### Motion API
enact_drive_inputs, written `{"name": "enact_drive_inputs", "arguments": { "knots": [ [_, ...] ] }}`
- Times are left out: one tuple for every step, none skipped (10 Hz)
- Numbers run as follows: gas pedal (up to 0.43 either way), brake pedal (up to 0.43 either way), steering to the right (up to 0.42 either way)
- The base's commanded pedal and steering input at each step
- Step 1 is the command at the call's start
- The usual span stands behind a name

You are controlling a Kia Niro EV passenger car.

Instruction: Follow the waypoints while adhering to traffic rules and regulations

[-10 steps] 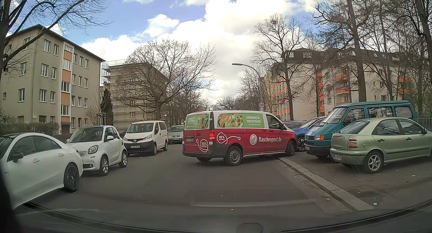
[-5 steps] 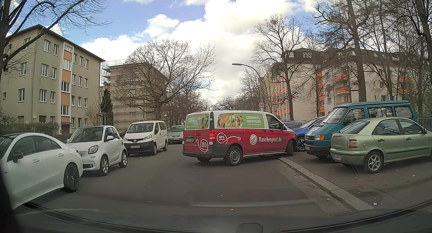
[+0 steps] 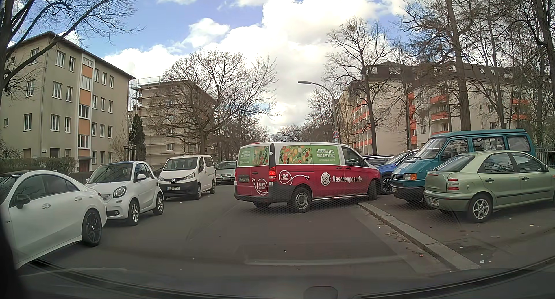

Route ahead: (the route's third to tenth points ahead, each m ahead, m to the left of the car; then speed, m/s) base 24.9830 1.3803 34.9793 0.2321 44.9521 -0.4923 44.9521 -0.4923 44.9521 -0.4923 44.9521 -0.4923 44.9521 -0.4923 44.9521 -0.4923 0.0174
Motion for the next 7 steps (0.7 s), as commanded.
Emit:
{"name": "enact_drive_inputs", "arguments": {
  "knots": [
    [0.000,0.390,-0.006],
    [0.000,0.390,-0.006],
    [0.000,0.384,-0.006],
    [0.000,0.390,-0.006],
    [0.000,0.384,-0.006],
    [0.000,0.390,-0.006],
    [0.000,0.390,-0.006]
  ]
}}
